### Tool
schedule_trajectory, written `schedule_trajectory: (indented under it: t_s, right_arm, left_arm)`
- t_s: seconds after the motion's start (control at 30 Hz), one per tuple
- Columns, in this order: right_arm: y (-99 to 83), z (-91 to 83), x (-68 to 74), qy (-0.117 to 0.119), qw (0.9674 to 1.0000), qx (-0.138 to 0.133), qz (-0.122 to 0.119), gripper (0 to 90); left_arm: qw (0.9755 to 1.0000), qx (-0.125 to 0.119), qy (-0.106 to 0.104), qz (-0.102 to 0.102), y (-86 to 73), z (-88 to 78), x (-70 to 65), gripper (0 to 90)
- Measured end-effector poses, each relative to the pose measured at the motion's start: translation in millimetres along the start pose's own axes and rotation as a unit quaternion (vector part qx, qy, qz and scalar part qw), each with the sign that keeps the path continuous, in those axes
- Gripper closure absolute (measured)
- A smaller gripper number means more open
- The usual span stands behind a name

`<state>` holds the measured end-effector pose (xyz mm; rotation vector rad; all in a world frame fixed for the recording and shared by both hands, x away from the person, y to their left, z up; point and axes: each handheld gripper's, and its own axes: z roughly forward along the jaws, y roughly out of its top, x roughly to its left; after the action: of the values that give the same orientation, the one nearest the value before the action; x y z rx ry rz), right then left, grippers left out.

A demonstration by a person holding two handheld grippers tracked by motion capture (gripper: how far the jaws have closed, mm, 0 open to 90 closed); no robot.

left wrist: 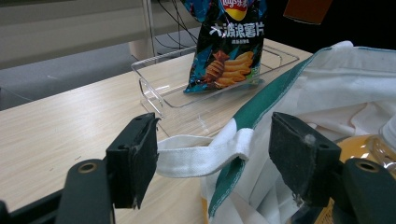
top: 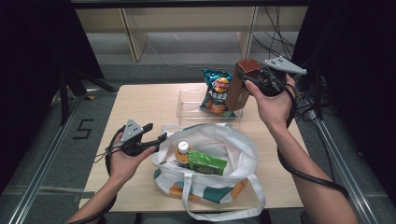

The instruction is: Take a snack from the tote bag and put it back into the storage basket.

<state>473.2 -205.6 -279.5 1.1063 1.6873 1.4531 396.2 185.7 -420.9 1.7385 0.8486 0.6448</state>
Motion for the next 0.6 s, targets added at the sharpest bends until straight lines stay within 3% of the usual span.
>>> schedule_trajectory:
  t_s: [0.6]
  right_arm:
    - [-6.7,15.3,-1.7,-0.006,1.0,0.005,0.002,39.3]
  left_arm:
    - [1.0,0.0,0.0,0.0,-0.1,-0.2,0.0,32.2]
